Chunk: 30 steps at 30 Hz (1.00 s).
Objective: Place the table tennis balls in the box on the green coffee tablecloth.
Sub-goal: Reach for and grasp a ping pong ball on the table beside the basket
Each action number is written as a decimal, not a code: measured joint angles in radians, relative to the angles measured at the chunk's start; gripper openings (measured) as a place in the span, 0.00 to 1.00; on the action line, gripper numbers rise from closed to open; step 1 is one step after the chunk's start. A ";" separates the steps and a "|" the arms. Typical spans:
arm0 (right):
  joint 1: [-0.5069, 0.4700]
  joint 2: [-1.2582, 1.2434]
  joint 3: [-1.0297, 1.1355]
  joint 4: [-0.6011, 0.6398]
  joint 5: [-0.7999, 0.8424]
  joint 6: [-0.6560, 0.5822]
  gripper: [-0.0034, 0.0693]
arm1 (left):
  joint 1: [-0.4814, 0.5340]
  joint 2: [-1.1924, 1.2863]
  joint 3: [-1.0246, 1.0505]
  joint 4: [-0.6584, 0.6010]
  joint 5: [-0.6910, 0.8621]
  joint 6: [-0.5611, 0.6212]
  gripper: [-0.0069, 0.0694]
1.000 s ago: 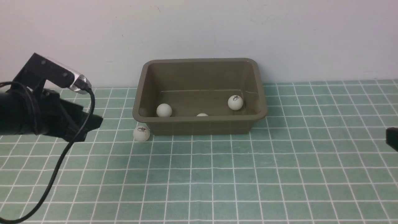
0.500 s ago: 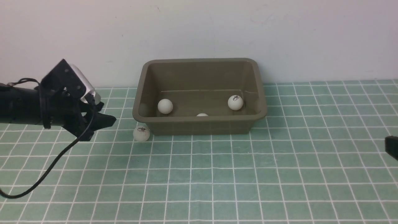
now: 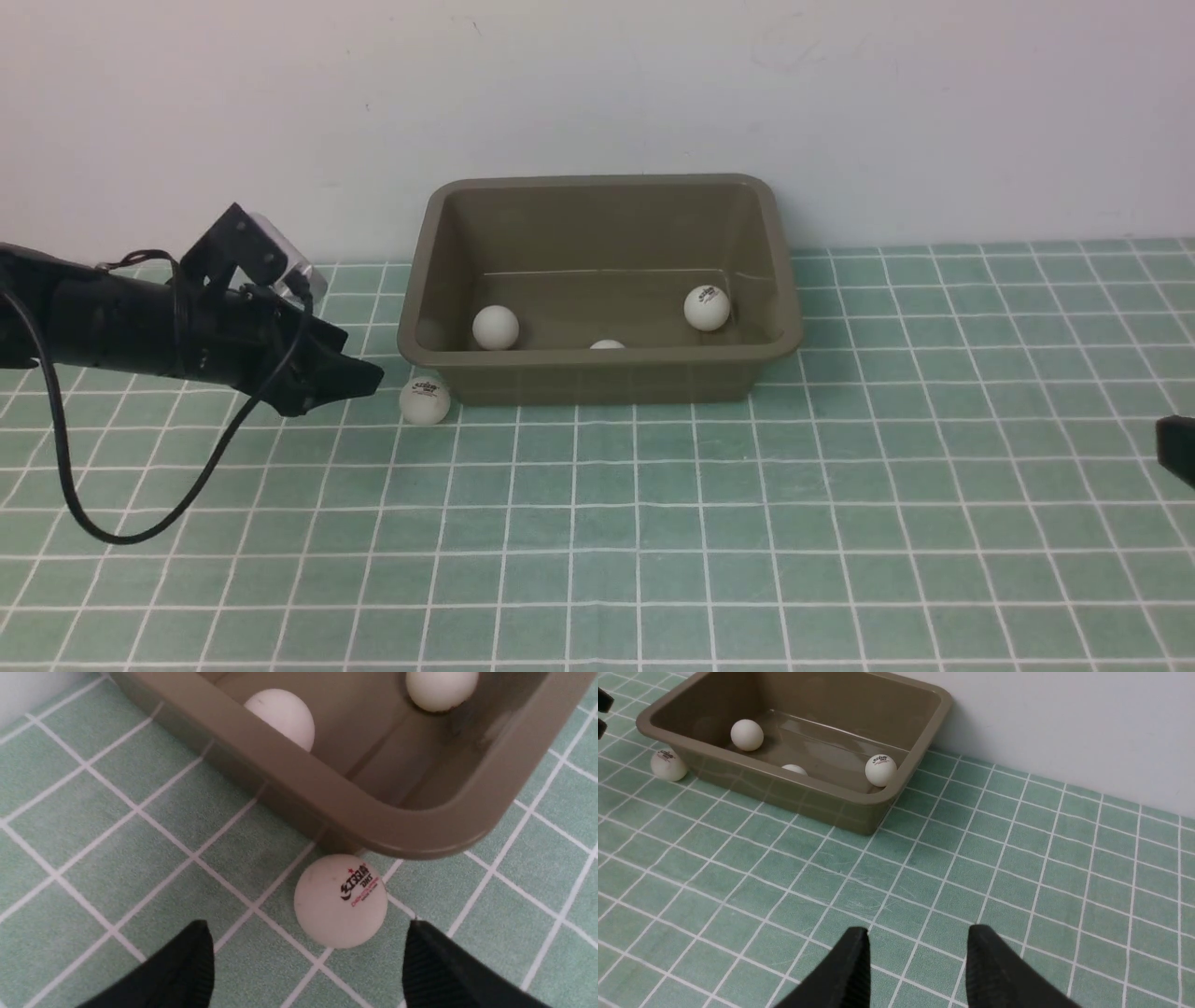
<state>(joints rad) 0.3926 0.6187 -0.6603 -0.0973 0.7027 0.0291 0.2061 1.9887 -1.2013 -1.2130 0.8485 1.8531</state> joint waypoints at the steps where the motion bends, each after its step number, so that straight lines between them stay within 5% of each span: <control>1: 0.000 0.000 0.000 0.000 0.001 0.000 0.42 | 0.000 0.002 -0.003 0.000 0.004 -0.010 0.73; 24: 0.000 0.000 0.000 0.000 -0.002 0.000 0.42 | 0.000 0.094 -0.033 -0.080 0.063 0.061 0.78; 30: 0.000 0.000 0.000 0.000 -0.015 0.000 0.42 | -0.030 0.148 -0.117 -0.003 0.069 -0.069 0.78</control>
<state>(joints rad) 0.3926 0.6187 -0.6603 -0.0973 0.6881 0.0291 0.1758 2.1371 -1.3184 -1.2165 0.9176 1.7836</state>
